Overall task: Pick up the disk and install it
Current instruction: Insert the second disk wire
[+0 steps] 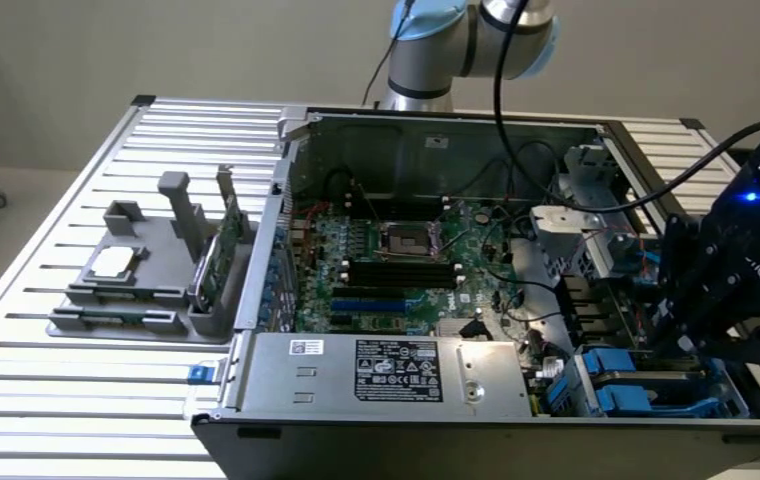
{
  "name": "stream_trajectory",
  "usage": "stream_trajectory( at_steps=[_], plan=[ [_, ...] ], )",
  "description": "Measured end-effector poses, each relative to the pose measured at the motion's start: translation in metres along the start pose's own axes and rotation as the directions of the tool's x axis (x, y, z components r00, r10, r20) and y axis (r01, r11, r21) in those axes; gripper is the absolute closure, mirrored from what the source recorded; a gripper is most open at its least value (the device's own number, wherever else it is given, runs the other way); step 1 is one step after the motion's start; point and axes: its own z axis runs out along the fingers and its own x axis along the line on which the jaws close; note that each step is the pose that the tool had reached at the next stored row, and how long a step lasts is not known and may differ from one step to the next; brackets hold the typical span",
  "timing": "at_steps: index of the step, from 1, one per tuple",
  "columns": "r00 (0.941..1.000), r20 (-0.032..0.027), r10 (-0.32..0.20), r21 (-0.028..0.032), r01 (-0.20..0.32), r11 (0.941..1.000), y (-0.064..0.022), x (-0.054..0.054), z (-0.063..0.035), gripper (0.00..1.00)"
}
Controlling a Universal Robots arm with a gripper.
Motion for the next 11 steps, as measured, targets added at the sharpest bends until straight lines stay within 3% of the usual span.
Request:
stream_trajectory(
  at_steps=[4, 8, 11],
  plan=[
    [0.9999, 0.0004, 0.012, 0.0055, -0.012, 0.9999, 0.0021, 0.0009, 0.0000, 0.83],
    [0.9997, 0.0111, 0.020, 0.0100, -0.020, 0.9997, 0.0056, 0.0014, 0.0001, 0.83],
    [0.9994, 0.0124, 0.033, 0.0202, -0.033, 0.9993, 0.0060, 0.0016, 0.0004, 0.83]
  ],
)
